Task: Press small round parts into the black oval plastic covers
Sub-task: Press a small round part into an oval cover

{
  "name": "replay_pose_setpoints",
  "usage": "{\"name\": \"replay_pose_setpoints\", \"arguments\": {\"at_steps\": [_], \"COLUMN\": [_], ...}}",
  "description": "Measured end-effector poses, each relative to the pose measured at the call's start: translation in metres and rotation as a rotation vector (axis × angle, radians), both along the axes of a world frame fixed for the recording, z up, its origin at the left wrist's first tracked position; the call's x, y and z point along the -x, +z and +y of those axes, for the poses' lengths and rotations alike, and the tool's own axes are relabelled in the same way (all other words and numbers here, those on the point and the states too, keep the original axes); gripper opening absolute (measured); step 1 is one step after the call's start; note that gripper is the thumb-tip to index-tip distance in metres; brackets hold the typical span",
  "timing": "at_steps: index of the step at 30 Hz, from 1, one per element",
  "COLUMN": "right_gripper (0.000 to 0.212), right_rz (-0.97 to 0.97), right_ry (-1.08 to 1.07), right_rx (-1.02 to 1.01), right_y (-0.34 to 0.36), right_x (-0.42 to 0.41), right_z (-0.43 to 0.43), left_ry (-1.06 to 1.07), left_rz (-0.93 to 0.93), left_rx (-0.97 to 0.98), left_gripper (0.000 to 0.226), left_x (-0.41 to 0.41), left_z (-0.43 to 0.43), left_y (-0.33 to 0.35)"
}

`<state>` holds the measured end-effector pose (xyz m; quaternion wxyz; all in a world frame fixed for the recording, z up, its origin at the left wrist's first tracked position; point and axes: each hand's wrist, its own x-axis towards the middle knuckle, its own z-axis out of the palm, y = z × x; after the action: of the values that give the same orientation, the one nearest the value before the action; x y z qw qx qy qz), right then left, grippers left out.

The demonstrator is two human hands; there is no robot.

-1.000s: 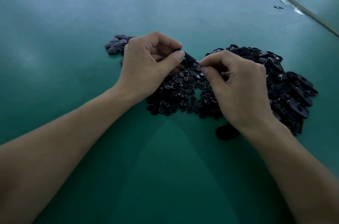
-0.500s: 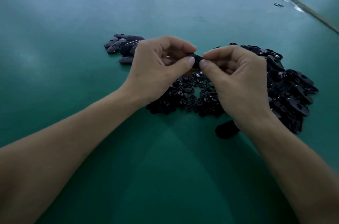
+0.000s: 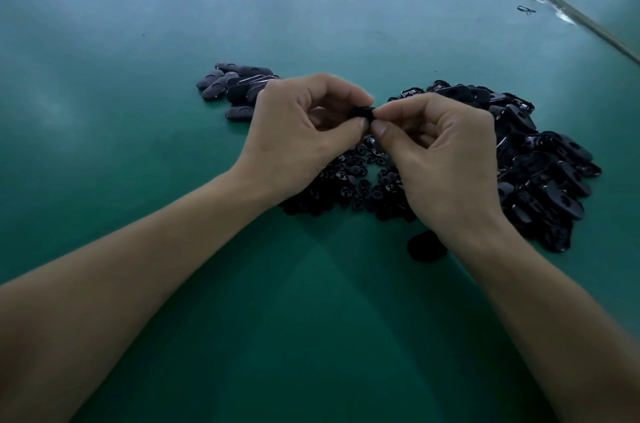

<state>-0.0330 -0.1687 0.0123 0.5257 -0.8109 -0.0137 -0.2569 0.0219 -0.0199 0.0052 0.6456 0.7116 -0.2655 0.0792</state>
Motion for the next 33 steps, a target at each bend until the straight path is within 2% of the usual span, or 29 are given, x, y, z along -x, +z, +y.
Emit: {"name": "replay_pose_setpoints", "arguments": {"at_steps": [10, 17, 27, 33], "right_gripper": [0.02, 0.026, 0.015, 0.013], "right_rz": [0.022, 0.018, 0.012, 0.032], "right_ry": [0.034, -0.008, 0.051, 0.061], "right_rx": [-0.009, 0.141, 0.04, 0.175], "right_y": [0.002, 0.002, 0.003, 0.008], "right_x": [0.002, 0.003, -0.001, 0.0], "right_z": [0.005, 0.001, -0.011, -0.014], "left_ry": [0.019, 0.002, -0.091, -0.09], "left_rz": [0.024, -0.014, 0.04, 0.035], "left_rx": [0.031, -0.009, -0.002, -0.032], "left_gripper": [0.024, 0.033, 0.03, 0.032], "left_x": [-0.001, -0.002, -0.001, -0.002], "left_z": [0.001, 0.001, 0.002, 0.001], "left_y": [0.0, 0.001, 0.001, 0.001]}}
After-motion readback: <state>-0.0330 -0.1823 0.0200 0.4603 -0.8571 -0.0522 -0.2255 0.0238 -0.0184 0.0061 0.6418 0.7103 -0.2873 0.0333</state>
